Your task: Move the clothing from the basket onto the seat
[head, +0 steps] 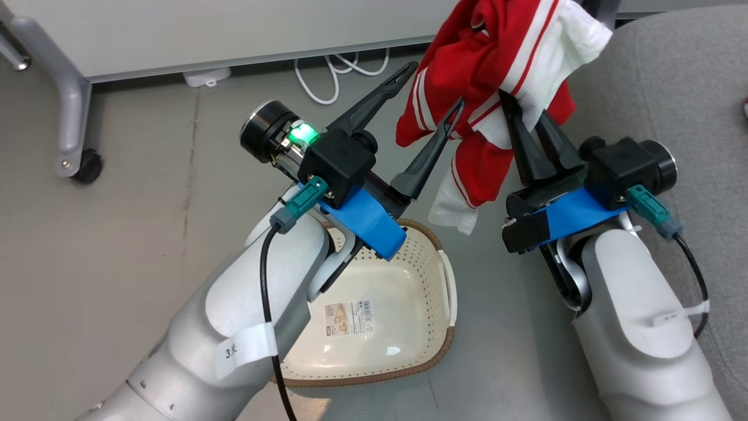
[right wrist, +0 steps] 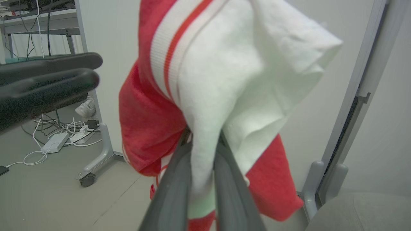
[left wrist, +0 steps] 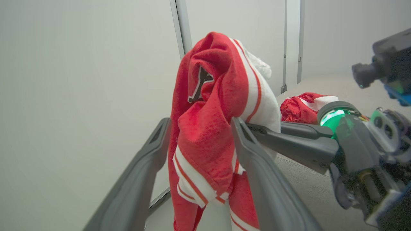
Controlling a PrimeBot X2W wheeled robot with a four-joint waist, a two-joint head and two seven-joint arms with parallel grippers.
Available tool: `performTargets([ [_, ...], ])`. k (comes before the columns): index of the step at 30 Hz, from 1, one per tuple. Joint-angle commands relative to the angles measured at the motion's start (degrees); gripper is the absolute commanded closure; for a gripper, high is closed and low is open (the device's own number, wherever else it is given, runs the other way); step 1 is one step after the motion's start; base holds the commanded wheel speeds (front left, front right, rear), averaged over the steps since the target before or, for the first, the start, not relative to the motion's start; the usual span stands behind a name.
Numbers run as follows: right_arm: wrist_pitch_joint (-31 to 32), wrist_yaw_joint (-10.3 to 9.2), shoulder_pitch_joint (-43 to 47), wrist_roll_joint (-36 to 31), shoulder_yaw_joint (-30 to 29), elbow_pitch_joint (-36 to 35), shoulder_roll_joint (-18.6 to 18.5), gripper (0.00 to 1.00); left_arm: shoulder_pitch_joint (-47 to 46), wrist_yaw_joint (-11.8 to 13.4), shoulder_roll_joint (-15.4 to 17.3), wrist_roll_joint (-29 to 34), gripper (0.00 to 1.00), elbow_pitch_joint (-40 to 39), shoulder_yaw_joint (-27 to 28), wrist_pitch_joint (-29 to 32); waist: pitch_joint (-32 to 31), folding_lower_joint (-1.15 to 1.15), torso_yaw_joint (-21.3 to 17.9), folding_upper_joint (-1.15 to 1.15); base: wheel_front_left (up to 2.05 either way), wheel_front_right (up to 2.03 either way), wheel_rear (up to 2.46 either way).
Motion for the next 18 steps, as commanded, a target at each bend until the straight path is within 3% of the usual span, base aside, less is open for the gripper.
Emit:
performTargets([
  [1, 0.0, 0.01, 1.2, -0.6, -1.0, -1.1, -0.1, 1.0, 0.1, -0.1, 0.2, 0.2, 0.0, -0.4, -0.1, -0.2, 0.9, 0.0, -2.5, 0.0, 0.0, 0.0, 0.0],
  [18, 0.0, 0.01, 11.5, -1.1, -11.5, -10.5, 0.0, 1.0, 1.3, 0.0, 1.9, -0.7, 0.0, 0.7, -7.9, -0.2, 1.5, 0.0, -15.4, 0.0, 0.0, 0.0, 0.0],
])
